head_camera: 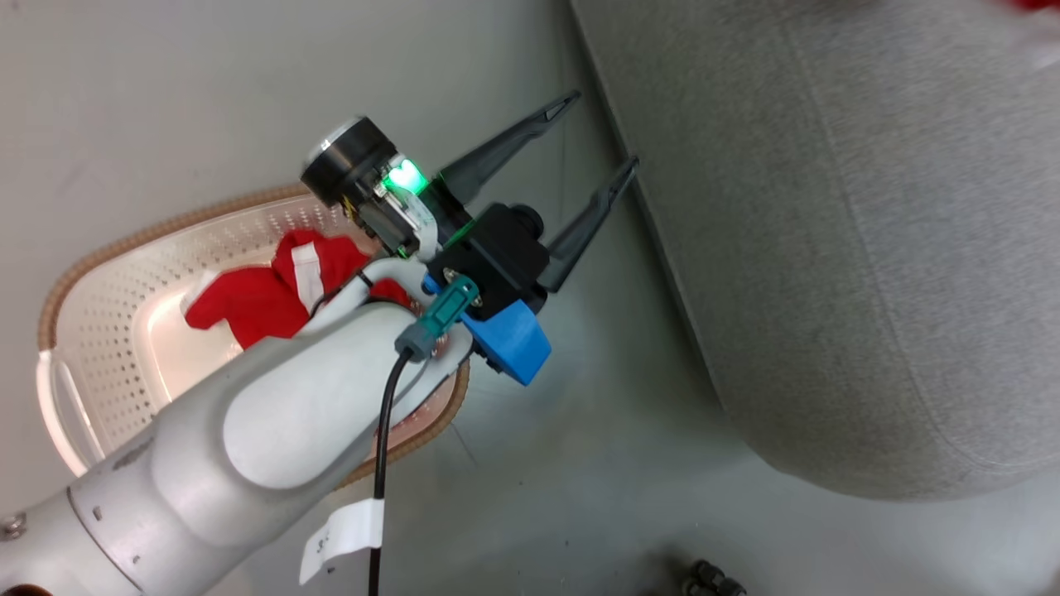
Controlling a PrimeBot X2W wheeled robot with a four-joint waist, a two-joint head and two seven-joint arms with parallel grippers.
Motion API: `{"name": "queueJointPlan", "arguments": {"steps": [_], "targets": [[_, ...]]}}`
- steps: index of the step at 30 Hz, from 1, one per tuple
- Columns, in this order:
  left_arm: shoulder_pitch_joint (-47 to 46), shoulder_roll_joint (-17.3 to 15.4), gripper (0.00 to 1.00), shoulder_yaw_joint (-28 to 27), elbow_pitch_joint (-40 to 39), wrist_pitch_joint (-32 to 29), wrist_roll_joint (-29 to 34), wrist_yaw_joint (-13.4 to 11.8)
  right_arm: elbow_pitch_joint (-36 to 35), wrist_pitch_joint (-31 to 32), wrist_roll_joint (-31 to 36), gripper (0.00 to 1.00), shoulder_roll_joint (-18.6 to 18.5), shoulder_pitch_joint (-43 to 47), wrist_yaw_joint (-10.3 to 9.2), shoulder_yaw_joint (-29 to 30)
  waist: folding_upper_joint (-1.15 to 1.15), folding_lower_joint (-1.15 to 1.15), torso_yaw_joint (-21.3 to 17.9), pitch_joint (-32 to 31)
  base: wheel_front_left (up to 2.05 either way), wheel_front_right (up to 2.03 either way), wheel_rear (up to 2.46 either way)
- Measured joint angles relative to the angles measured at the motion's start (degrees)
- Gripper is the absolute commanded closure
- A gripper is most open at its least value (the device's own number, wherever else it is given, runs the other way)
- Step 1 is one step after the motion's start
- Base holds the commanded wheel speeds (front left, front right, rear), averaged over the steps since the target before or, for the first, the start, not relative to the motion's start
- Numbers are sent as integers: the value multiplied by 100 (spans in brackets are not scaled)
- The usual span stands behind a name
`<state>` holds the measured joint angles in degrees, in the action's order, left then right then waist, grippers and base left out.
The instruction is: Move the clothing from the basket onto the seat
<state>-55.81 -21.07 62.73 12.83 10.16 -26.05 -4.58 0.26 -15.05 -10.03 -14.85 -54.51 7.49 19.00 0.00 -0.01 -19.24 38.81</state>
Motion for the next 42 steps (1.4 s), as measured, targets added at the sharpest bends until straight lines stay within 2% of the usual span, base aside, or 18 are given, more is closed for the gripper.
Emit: {"name": "queueJointPlan", "arguments": {"steps": [6, 13, 21, 34, 35, 36, 42], "targets": [[-268, -100, 0, -22, -233, -102, 127, -37, 702, 0, -20, 100, -886, -703, 0, 521, 0, 0, 134, 557, 0, 0, 0], [-425, -226, 0, -19, -426, -204, 236, -62, 1849, 0, 174, 100, -1285, -832, 0, 626, 0, 0, 273, 1020, 0, 0, 0], [-491, -337, 0, 25, -541, -278, 280, -69, 2905, 0, 232, 100, -1271, -766, 0, 665, 0, 0, 366, 1287, 0, 0, 0], [-497, -412, 0, 41, -586, -298, 249, -146, 3339, 0, 264, 100, -476, -49, 0, 632, 0, 0, 386, 1301, 0, 0, 0], [-497, -420, 0, 42, -586, -298, 244, -149, 3292, 0, 289, 68, -424, -28, 0, 658, 0, 0, 380, 1288, 0, 0, 0], [-497, -420, 0, 43, -584, -296, 242, -154, 3203, 0, 303, 0, -385, -16, 0, 689, 0, 0, 376, 1274, 0, 0, 0], [-420, -367, 0, 59, -508, -140, 185, -199, 2764, 0, 421, 0, -208, 513, 0, 732, 0, 0, 368, 1063, 0, 0, 0]]}}
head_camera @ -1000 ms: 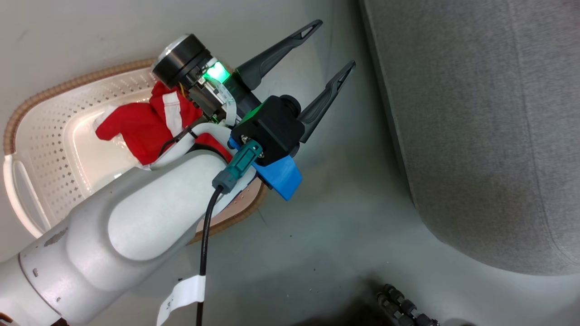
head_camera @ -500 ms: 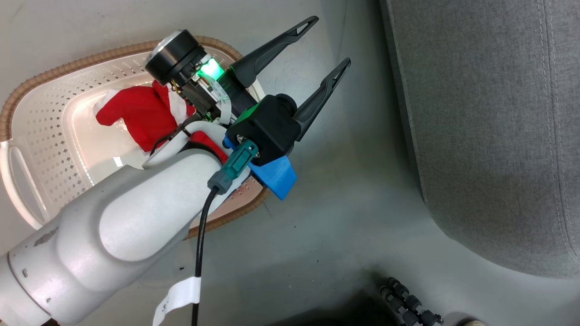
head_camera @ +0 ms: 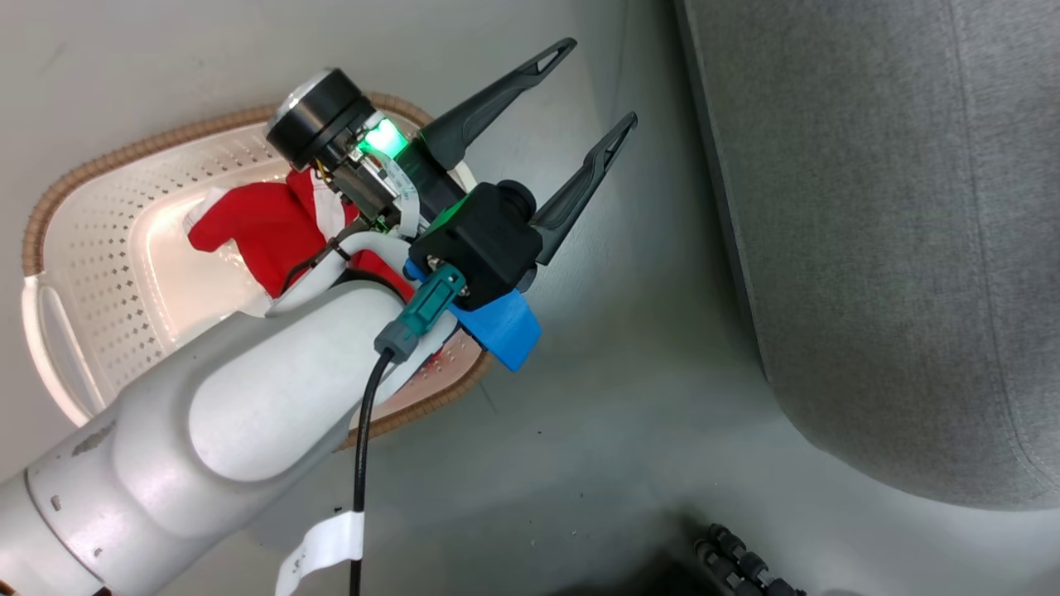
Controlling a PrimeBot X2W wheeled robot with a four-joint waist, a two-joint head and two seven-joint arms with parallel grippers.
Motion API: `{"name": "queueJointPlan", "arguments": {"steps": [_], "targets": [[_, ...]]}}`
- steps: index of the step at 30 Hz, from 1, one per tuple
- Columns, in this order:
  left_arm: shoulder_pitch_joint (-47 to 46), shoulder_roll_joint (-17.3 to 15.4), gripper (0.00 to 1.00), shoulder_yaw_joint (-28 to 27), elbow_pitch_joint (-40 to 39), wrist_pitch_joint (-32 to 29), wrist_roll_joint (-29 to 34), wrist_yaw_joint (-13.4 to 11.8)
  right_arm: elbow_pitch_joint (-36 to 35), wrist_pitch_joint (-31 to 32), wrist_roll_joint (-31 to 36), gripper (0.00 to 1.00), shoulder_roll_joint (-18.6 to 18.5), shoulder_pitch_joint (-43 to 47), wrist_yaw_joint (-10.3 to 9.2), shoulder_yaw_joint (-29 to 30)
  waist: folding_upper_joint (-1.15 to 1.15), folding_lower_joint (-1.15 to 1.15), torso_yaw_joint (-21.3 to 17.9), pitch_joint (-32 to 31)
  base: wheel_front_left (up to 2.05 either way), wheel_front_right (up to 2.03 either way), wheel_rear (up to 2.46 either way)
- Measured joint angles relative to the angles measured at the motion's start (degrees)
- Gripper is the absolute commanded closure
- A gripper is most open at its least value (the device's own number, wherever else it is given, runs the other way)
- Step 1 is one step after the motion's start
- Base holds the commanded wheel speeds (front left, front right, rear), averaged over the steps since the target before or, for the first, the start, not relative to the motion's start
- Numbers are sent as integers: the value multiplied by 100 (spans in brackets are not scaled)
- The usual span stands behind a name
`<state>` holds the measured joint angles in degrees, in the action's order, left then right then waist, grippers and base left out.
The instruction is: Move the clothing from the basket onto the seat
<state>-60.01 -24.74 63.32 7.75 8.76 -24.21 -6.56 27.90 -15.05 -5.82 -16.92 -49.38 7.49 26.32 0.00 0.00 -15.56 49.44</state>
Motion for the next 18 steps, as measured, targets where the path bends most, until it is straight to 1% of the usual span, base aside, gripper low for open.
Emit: {"name": "queueJointPlan", "arguments": {"steps": [4, 8, 12, 18], "targets": [[128, 78, 0, -5, 130, 153, -105, -23, -390, 1, 16, 0, 180, 606, 0, -18, 0, 0, -3, -252, 0, 0, 0], [272, 188, 0, -31, 311, 341, -201, -51, -846, 1, -5, 0, 326, 1131, 0, -154, 0, 0, 3, -570, 0, 0, 0], [490, 303, 0, -200, 486, 508, -368, -129, -1259, 0, -13, 0, 393, 1564, 0, -454, 0, 1, 41, -949, 0, 0, 0], [842, 497, 0, -608, 659, 615, -526, -238, -1674, 0, -88, 0, 400, 1896, 0, -1068, 0, 1, 225, -1518, 0, 0, 0]]}}
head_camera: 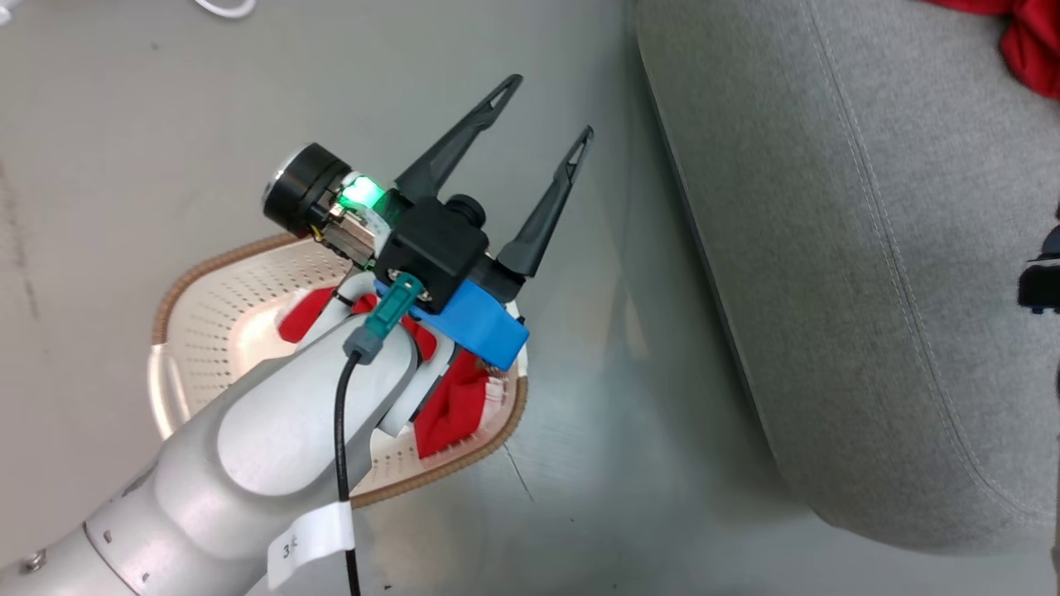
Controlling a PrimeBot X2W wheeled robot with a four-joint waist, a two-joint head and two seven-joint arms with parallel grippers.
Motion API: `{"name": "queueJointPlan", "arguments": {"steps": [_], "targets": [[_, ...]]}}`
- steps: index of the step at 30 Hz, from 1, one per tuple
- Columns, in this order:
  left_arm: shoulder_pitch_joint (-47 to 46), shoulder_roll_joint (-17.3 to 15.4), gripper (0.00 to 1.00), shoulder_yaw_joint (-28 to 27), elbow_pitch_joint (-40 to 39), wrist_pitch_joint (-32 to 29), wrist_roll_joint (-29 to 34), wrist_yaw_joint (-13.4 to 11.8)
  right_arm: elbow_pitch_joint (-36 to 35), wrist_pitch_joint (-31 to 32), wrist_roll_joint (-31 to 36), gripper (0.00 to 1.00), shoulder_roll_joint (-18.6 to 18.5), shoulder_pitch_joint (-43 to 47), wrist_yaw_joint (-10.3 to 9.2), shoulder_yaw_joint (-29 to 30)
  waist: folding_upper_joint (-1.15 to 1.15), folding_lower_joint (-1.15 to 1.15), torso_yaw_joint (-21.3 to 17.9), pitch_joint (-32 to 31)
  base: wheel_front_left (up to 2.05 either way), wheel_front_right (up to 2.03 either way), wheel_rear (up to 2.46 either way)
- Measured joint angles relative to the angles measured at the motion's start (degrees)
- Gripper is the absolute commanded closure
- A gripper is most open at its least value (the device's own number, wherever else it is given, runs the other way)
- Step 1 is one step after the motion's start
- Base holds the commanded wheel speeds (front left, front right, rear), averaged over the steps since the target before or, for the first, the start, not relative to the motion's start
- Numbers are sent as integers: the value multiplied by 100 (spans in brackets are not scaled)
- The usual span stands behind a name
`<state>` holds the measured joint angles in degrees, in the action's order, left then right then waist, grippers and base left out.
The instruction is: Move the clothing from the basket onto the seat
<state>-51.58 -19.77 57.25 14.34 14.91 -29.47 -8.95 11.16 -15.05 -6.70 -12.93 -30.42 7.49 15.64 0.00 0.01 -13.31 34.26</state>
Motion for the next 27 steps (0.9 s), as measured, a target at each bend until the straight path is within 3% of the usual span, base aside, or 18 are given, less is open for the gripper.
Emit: {"name": "queueJointPlan", "arguments": {"steps": [11, 27], "targets": [[1072, 290, 0, -1489, -188, 8, 413, -3, -367, 0, 103, 0, 179, 419, 0, -1129, 0, 0, 621, -865, 0, 0, 0], [2844, 788, 0, -3475, -297, 14, 1211, 546, -605, 0, 19, 0, 555, 1424, 0, -1866, 0, 0, 1254, -2103, 0, 0, 0]]}}
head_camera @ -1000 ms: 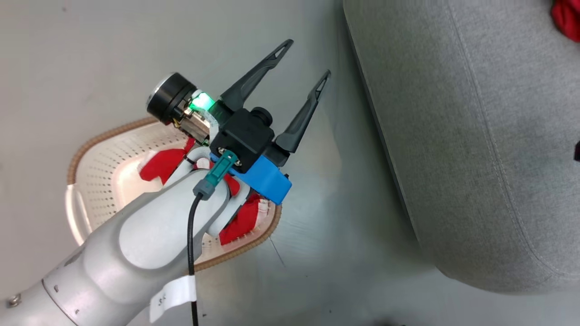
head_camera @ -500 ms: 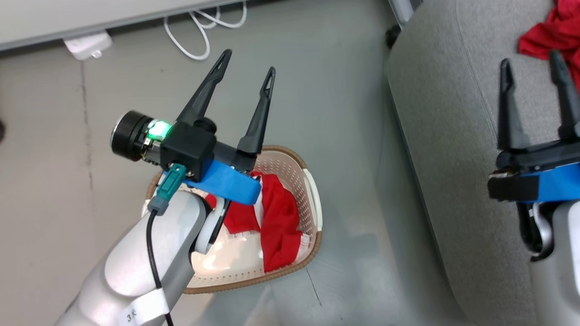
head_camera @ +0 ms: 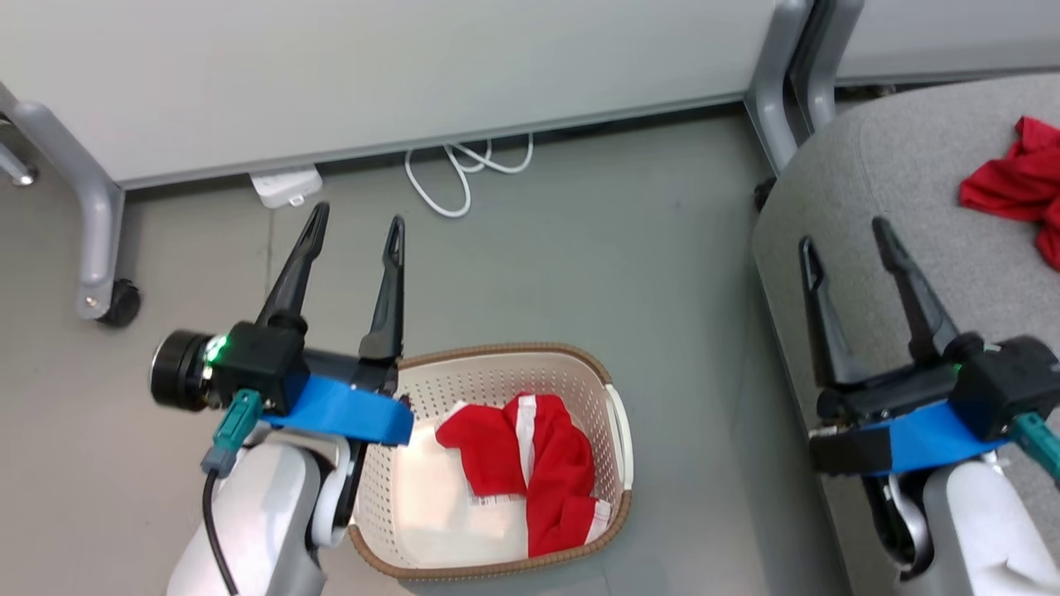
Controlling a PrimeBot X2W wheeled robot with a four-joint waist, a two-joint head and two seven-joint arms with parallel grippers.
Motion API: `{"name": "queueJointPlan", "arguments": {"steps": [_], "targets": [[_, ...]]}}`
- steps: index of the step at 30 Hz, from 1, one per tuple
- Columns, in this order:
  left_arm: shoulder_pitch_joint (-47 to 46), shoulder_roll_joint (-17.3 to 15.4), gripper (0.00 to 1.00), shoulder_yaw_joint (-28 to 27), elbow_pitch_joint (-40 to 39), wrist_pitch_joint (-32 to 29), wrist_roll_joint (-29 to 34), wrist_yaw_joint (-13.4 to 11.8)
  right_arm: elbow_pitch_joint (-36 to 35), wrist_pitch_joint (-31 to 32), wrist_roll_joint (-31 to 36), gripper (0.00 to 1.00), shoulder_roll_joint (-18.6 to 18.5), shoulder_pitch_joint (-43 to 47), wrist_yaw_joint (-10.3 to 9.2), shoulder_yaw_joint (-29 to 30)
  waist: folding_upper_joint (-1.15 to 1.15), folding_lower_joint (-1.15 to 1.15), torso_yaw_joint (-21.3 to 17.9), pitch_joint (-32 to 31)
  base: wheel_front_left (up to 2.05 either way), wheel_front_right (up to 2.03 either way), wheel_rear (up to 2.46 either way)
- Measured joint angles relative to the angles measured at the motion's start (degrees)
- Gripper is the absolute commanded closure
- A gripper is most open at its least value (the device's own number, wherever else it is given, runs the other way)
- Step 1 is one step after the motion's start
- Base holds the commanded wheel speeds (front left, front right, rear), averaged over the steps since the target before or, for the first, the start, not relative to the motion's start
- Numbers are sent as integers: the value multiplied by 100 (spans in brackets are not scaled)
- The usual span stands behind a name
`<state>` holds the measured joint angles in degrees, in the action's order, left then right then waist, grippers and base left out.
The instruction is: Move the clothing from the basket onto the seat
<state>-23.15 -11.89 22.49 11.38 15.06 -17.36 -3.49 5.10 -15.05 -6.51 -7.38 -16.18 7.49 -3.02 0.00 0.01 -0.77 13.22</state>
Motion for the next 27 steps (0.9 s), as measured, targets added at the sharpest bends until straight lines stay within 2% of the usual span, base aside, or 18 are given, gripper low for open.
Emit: {"name": "queueJointPlan", "arguments": {"steps": [14, 27], "targets": [[1214, 490, 0, -1062, -2, 0, 530, 569, -46, 0, -71, 0, 247, 1018, 0, 269, 0, 0, 242, -823, 0, 0, 0], [1640, 749, 0, -1479, 27, 0, 858, 889, 13, 0, -88, 0, 377, 1421, 0, 398, 0, 0, 366, -1061, 0, 0, 0]]}}
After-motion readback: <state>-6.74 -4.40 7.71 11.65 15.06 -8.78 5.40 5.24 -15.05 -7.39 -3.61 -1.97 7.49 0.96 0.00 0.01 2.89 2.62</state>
